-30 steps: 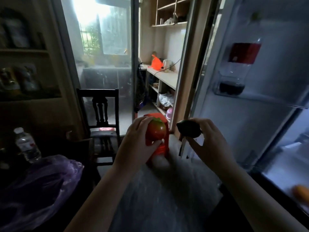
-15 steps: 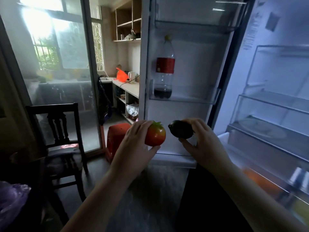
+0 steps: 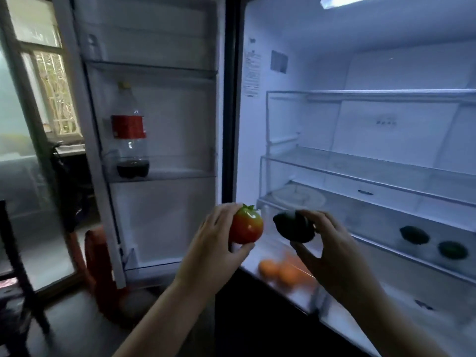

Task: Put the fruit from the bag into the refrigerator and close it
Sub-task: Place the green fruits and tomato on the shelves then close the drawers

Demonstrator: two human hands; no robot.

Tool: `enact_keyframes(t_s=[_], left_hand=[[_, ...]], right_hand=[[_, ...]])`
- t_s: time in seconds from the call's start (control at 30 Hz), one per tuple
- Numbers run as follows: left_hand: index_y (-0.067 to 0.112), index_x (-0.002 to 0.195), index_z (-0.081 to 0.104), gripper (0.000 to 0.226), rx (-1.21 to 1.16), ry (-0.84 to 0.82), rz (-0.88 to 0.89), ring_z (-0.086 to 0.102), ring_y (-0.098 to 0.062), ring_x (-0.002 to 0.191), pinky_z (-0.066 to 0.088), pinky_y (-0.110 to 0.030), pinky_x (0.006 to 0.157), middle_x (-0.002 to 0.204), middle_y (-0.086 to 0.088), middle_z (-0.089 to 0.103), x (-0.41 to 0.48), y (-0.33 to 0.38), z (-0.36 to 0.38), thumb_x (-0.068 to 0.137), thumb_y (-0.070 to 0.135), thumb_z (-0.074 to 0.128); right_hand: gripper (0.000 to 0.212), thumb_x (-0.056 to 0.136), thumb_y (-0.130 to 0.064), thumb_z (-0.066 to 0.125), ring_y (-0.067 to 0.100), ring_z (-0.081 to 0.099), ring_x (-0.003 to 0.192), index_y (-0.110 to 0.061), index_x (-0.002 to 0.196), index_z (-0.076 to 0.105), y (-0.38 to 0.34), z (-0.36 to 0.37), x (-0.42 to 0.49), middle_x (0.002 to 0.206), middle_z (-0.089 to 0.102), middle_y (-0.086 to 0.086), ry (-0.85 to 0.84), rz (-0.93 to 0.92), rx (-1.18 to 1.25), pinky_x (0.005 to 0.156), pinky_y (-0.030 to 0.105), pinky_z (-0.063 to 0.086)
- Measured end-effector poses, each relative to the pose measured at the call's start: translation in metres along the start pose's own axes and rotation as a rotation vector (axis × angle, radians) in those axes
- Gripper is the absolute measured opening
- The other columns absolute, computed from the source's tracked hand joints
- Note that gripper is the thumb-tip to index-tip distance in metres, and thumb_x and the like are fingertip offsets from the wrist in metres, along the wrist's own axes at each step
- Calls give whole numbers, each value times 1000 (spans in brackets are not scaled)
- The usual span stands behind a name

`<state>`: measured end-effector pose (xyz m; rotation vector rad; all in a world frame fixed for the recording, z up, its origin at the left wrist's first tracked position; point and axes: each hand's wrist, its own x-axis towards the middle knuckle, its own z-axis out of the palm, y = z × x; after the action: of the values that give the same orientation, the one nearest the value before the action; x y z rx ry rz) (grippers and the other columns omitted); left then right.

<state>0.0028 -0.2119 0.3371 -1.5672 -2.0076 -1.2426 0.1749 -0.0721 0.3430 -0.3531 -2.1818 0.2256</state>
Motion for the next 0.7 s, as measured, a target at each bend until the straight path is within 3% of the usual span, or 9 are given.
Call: enact_keyframes(t_s=[0.1, 0.23, 0.4, 0.7], left_hand=[[25, 131, 45, 65, -83, -9, 43, 49, -10, 115, 44, -29, 96, 128, 10, 44, 18, 27, 37, 74, 29, 77], [21, 128, 48, 63, -151, -32, 126, 49, -8, 110, 34, -9, 91, 123, 4, 50, 41, 60, 86, 73, 28, 78], [20, 129, 46, 62, -274, -100, 213, 47, -8, 115, 31, -12, 98, 125, 4, 49, 68, 83, 144, 75, 36, 70], [17, 130, 46, 61, -414, -201, 381, 47, -8, 115, 30, -11, 100, 125, 4, 49, 150, 93, 242, 76, 31, 71]], right_hand=[[48, 74, -13, 76, 7, 56, 95, -16, 117, 55, 30, -32, -15, 111, 55, -9, 26, 46, -31, 84, 19, 47], [47, 78, -21, 70, 3, 53, 98, -18, 122, 53, 65, -66, -36, 112, 53, -11, 29, 119, -139, 88, 16, 45], [46, 79, -19, 72, 4, 54, 100, -18, 121, 53, 102, -93, -49, 110, 56, -9, 50, 212, -221, 88, 17, 44], [46, 81, -19, 71, 6, 52, 104, -20, 123, 52, 193, -101, -40, 112, 54, -10, 116, 383, -368, 88, 16, 40]])
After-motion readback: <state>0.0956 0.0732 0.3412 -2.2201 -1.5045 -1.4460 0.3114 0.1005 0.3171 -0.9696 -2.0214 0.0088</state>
